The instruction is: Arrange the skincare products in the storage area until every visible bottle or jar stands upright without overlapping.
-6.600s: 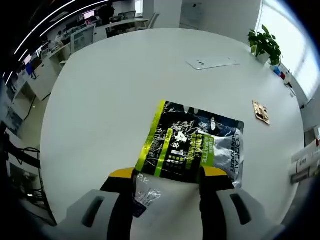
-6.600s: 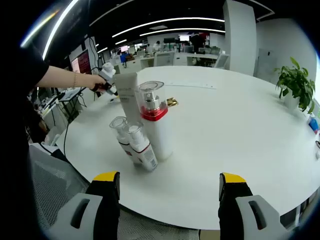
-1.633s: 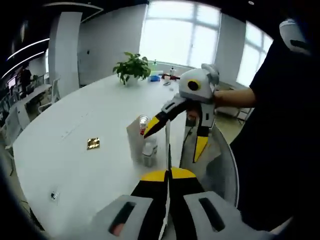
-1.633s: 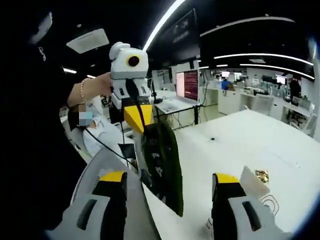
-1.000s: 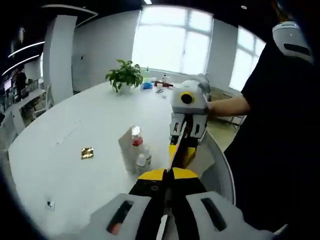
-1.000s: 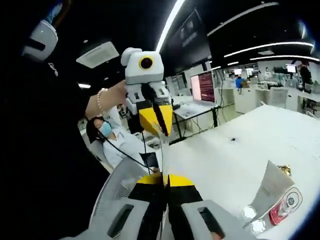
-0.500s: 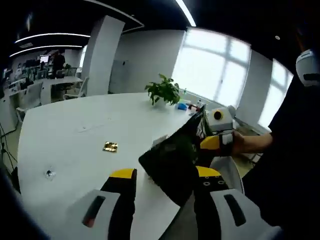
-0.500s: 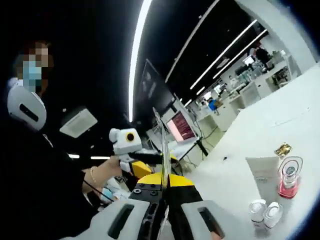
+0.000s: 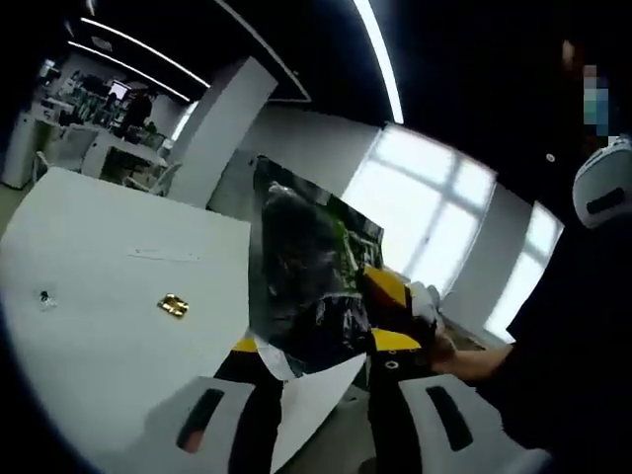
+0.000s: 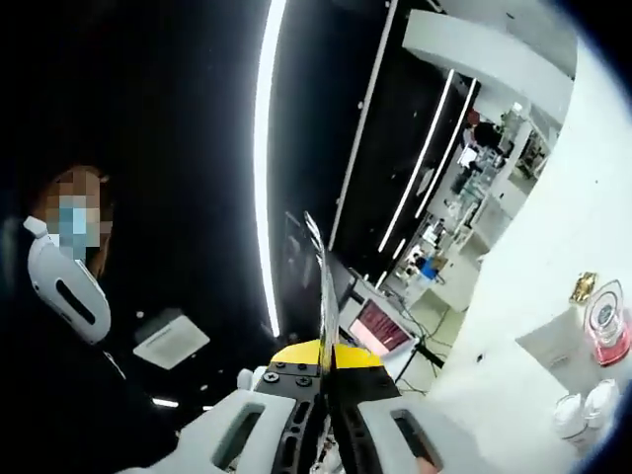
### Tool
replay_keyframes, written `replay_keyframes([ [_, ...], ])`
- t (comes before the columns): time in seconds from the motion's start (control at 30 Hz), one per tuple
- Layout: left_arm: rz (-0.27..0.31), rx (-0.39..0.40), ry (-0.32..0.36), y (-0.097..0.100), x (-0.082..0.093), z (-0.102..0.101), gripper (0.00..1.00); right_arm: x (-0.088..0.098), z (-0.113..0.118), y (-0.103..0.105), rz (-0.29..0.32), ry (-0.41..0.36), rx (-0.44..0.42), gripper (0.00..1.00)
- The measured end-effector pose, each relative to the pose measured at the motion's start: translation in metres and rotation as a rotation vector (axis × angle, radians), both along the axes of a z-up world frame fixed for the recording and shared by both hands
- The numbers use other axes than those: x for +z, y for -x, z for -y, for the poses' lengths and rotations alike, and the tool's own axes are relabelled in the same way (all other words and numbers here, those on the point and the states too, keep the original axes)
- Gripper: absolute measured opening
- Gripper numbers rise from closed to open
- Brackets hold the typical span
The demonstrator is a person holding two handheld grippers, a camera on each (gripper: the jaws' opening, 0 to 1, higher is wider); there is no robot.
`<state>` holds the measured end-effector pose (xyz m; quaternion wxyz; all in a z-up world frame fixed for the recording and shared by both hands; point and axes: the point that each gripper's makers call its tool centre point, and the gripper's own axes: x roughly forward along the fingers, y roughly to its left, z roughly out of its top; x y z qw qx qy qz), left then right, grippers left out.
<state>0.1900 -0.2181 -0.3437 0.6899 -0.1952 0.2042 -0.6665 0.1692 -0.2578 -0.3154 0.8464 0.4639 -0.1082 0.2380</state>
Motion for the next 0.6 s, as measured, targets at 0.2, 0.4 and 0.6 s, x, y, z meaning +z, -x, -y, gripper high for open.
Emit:
replay_keyframes([
  [0.2, -0.043, 0.034, 0.088, 0.002, 0.016, 0.001, 0.09, -0.008, 0.003, 0.002, -0.022, 0.026, -0.033, 0.0],
  [0.4, -0.044, -0.053, 0.066, 0.012, 0.023, -0.001, 0.01, -0.017, 0.001, 0.005, -0.07, 0.065, 0.024, 0.13],
  [0.6, 0.085, -0.185, -0.061, 0.026, 0.026, -0.007, 0.01, -0.02, 0.02, 0.014, -0.072, 0.121, 0.047, 0.34],
])
